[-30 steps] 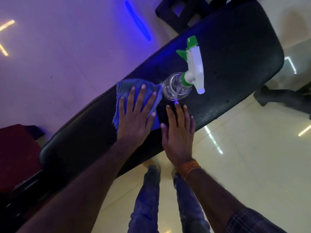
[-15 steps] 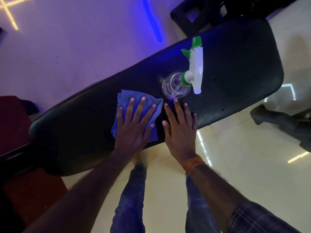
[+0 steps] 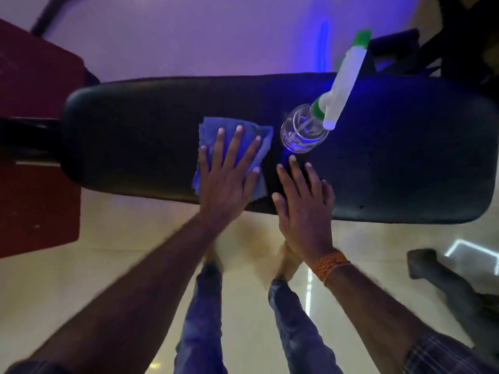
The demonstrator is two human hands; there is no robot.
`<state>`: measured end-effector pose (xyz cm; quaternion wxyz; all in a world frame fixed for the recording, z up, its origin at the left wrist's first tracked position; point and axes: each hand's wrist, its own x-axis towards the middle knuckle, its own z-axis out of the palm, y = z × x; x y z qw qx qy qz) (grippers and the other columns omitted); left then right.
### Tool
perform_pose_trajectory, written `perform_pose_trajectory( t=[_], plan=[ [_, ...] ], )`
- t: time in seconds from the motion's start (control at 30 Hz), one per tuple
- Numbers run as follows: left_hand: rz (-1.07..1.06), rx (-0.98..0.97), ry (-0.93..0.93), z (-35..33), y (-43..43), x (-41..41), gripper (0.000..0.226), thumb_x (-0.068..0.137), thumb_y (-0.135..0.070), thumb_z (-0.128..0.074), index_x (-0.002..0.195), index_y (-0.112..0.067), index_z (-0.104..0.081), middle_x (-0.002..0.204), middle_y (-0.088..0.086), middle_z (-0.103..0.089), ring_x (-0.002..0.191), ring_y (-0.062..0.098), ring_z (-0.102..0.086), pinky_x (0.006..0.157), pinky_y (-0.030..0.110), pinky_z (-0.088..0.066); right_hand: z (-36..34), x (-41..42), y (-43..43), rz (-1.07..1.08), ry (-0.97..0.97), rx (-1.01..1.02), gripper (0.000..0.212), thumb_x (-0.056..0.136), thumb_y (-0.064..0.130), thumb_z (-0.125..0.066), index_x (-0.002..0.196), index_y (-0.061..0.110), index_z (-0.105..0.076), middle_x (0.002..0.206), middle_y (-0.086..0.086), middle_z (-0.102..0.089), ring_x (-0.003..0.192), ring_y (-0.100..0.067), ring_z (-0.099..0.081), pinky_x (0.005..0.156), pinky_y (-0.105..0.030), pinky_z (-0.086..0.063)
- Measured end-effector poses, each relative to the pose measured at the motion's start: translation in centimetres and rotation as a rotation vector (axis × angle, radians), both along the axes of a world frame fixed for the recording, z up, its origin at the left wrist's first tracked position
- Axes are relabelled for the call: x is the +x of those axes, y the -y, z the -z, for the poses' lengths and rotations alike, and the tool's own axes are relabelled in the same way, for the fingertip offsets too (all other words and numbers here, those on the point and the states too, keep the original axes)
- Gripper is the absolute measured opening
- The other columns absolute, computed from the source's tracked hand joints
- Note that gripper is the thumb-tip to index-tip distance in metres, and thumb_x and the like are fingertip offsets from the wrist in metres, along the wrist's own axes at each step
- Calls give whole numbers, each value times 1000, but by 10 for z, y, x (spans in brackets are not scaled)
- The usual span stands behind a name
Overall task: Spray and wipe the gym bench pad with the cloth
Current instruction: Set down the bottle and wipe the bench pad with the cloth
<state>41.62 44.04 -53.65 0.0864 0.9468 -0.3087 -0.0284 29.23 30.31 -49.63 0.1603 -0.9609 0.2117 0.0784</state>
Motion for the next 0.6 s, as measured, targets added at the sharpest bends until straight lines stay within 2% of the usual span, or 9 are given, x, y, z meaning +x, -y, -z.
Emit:
perform_pose_trajectory(
  t=[0.1, 0.2, 0.3, 0.4, 0.47, 0.6],
  plan=[
    [-182, -19, 2, 0, 22, -17, 55, 109, -50, -26, 163, -37, -25, 173, 2, -19, 160, 32, -15, 125, 60, -15, -1, -3, 6, -9, 2, 36, 55, 107, 46, -27, 159, 29, -36, 171, 6, -24, 159, -25, -17, 121, -51, -21],
    [-103, -30, -35, -2, 15, -74, 55, 109, -48, -26, 162, -35, -28, 173, 2, -20, 161, 32, -13, 126, 60, -14, -6, -6, 7, -6, -9, 90, 60, 106, 50, -19, 159, 27, -36, 172, 6, -20, 161, -24, -9, 126, -52, -15],
    [-57, -39, -21, 1, -10, -56, 55, 109, -49, -26, 163, -37, -26, 173, 1, -20, 161, 28, -12, 127, 56, -12, -7, -12, 8, -59, -12, 82, 60, 107, 50, -20, 161, 27, -32, 173, 4, -15, 161, -25, -5, 127, -54, -14],
    [-318, -38, 34, 6, -15, -23, 54, 110, -49, -29, 163, -36, -27, 173, 1, -20, 161, 29, -13, 127, 56, -13, -3, -15, 11, -75, 4, 68, 59, 107, 49, -21, 161, 27, -31, 173, 2, -15, 161, -27, -6, 127, -55, -14],
    [-410, -56, 36, 8, -5, -45, 55, 109, -48, -32, 163, -36, -27, 173, 3, -19, 161, 32, -12, 127, 58, -11, -4, -17, 10, -82, 9, 87, 59, 107, 49, -20, 161, 27, -30, 173, 2, -15, 161, -26, -5, 127, -56, -13],
    [-257, -102, -52, 5, 7, -109, 55, 107, -45, -41, 160, -31, -37, 171, 9, -25, 159, 36, -17, 126, 62, -14, -10, -15, 9, -91, -14, 103, 60, 106, 49, -21, 162, 28, -29, 174, 2, -13, 161, -25, -3, 127, -57, -10]
  ],
)
